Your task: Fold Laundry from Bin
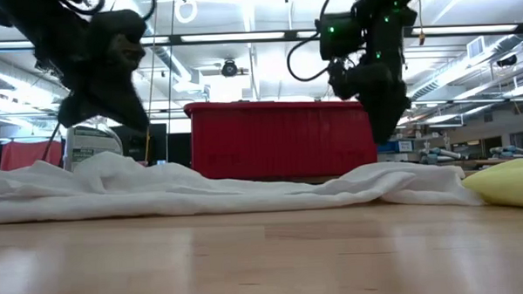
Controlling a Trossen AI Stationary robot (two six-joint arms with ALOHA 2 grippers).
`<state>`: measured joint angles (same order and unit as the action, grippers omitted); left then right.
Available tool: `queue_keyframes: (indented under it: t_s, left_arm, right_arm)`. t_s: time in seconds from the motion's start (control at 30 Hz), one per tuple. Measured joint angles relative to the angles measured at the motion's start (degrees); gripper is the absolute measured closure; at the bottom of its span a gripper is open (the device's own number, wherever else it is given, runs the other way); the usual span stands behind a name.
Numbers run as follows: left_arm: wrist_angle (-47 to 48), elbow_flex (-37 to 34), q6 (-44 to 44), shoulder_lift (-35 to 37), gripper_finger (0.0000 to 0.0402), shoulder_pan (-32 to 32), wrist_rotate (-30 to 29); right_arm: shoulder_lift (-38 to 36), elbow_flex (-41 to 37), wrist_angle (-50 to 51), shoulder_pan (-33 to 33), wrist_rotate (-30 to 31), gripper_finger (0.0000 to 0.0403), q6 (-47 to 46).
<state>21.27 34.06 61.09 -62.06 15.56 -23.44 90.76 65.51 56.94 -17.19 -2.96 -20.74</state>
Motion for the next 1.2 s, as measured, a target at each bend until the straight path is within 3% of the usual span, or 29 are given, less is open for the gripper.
queue_keyframes:
  t_s: [0.37,0.6,0.83,1.2]
  left_arm:
    - [-8.4,0.0,-4.8,-9.8,0.0351,-2.8,7.7]
    - [-10.4,0.0,-5.4,-10.8,0.0351,-2.9,7.8]
    - [-11.6,0.0,-6.3,-10.8,0.0351,-2.9,7.2]
    - [-12.6,0.0,-2.6,-16.3,0.0351,-3.1,15.1]
  right_arm:
    - [0.0,-10.6,-14.5,0.9,-0.1,0.028,-4.8]
    - [0.1,-14.8,-20.6,2.1,-2.2,0.0281,-5.8]
    - [4.7,-15.2,-25.3,4.5,-6.1,0.0294,-6.3]
    - [6.6,-13.7,-27.9,12.3,-12.9,0.0318,-10.1]
